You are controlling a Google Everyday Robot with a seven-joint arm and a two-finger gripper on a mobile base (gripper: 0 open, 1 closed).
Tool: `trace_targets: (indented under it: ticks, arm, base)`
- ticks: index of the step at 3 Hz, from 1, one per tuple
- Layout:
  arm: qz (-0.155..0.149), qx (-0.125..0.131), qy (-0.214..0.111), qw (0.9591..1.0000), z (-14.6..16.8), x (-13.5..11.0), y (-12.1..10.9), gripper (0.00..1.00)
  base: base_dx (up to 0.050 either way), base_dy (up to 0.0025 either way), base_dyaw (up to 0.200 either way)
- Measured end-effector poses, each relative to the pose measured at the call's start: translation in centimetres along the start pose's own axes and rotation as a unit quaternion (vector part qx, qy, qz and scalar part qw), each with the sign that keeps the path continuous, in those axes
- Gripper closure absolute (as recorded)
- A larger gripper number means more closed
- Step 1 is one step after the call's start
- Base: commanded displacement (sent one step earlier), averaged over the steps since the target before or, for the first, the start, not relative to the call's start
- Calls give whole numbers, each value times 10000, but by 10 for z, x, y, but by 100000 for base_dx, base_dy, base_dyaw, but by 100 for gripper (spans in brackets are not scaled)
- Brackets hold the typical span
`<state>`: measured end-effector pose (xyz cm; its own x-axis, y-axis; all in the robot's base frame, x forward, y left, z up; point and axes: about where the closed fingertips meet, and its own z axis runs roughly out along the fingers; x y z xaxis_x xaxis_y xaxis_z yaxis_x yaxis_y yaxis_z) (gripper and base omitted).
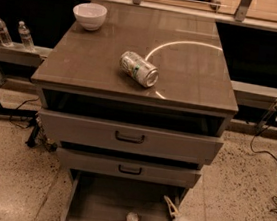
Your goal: Place coke can into bottom drawer
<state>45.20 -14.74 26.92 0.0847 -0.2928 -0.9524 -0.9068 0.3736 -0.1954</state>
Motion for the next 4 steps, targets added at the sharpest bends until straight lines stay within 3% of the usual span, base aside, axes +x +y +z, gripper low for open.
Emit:
trace_targets:
  ticks: [1, 2, 4]
  arm:
    - [-444, 133, 285, 9985, -26, -28, -21, 0]
    - [-444, 133, 285, 9985, -26, -28, -21, 0]
    - [-873, 439, 851, 9916, -91, -45, -64, 0]
  base:
    - [0, 0, 0]
    - [0, 0, 0]
    - [0, 0, 0]
